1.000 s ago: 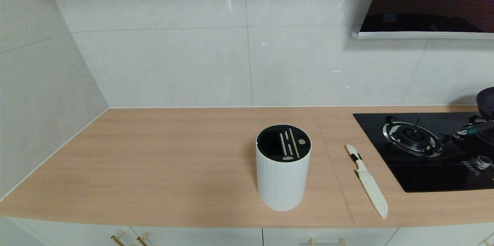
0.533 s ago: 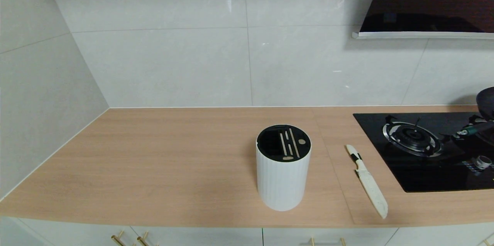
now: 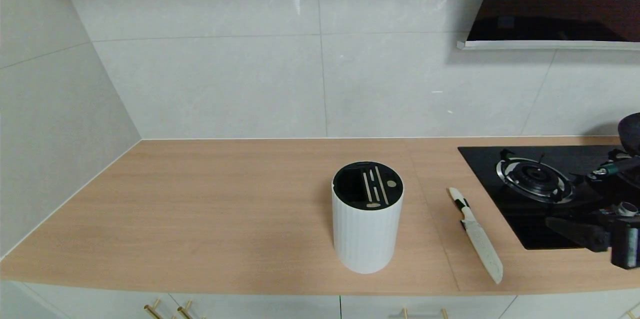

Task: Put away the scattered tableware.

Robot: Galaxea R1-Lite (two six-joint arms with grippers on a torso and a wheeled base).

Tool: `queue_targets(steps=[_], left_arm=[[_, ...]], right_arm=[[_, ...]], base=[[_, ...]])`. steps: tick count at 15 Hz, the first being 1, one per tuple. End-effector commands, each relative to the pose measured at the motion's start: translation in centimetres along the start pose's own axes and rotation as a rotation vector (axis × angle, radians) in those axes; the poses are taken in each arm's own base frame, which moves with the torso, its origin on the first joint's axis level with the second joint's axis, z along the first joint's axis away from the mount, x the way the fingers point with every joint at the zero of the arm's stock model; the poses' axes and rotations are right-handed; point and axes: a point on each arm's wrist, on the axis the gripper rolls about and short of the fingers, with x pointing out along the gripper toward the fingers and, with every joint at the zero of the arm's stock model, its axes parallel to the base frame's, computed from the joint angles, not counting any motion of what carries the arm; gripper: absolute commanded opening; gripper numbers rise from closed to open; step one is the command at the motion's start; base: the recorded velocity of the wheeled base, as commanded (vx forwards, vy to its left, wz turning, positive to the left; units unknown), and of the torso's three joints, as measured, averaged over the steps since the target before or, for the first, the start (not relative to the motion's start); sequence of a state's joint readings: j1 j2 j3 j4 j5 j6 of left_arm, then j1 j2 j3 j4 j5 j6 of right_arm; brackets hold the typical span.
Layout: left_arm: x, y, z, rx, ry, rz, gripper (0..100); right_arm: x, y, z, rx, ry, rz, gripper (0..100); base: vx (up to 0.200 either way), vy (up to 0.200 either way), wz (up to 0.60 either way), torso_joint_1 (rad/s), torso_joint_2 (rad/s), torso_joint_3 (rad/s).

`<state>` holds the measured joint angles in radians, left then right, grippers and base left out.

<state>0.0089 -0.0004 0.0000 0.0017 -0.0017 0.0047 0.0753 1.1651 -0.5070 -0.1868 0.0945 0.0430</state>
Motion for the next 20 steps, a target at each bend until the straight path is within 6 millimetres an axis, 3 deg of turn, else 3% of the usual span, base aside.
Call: queue_targets(steps=[1,4,11,20], left_arm=[[0.0,0.0,0.0,0.0,0.0,0.0,100],[0.0,0.0,0.0,0.0,0.0,0.0,100],[0.0,0.0,0.0,0.0,0.0,0.0,100],[0.0,0.0,0.0,0.0,0.0,0.0,100]], right_arm=[[11.3,-0.5,-0.6,-0.007,0.136,-0.027,100],[15.8,-1.0,-2.8,-0.014,0.16,-0.071,100],[22.4,-1.5,-7.2,-0.026,0.143,-0.118,100],[26.0,-1.2,-9.2,-0.055,0.135,-0.119,100]], base=[[0.0,0.0,0.0,0.0,0.0,0.0],[0.0,0.0,0.0,0.0,0.0,0.0],[0.0,0.0,0.0,0.0,0.0,0.0],[0.0,0.0,0.0,0.0,0.0,0.0]])
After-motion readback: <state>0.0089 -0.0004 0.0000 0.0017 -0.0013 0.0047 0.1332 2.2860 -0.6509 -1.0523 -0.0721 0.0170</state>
